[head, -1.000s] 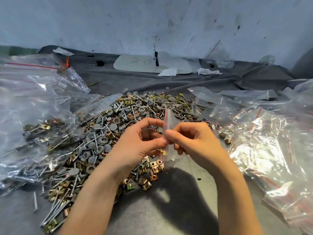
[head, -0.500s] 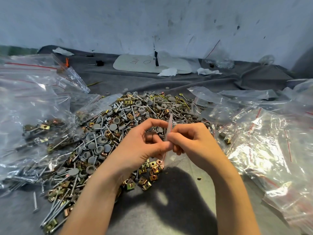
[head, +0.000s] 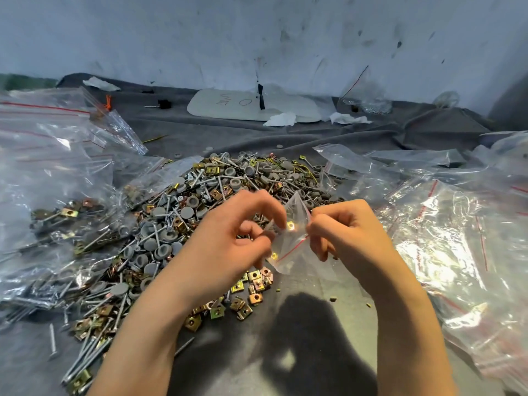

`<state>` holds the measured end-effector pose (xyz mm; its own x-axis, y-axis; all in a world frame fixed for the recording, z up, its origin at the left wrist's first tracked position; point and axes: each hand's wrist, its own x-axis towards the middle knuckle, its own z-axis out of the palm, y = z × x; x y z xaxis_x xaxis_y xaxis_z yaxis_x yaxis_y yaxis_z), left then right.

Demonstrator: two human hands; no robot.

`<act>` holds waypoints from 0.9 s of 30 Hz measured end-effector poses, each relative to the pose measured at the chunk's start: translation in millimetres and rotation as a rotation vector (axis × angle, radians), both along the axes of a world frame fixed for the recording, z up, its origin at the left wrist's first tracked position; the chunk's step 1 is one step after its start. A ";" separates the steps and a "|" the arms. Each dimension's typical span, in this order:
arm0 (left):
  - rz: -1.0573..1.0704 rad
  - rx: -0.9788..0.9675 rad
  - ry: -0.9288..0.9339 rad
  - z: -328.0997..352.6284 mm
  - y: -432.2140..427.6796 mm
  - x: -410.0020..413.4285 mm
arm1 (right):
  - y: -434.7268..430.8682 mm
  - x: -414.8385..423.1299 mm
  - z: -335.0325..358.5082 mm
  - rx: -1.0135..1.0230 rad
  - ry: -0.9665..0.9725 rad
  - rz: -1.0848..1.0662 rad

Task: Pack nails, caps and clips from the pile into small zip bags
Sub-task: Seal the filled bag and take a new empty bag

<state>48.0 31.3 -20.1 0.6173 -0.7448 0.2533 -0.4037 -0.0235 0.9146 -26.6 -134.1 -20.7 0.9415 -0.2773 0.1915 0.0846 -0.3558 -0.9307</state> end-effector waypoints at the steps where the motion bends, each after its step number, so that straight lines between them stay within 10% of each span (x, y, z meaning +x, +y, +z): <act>1: 0.001 0.020 -0.054 2.9 0.7 -3.1 | -0.2 -1.0 1.4 0.017 -0.011 -0.001; 13: 0.091 -0.032 -0.197 15.4 17.0 1.6 | 0.2 1.4 5.1 0.345 -0.095 -0.096; 20: 0.252 -0.362 0.036 3.6 51.0 32.8 | 1.1 28.7 -37.2 -0.316 0.302 -0.264; 27: 0.235 -0.534 0.292 -1.7 53.1 45.8 | 16.2 35.2 -43.7 -0.498 0.404 -0.109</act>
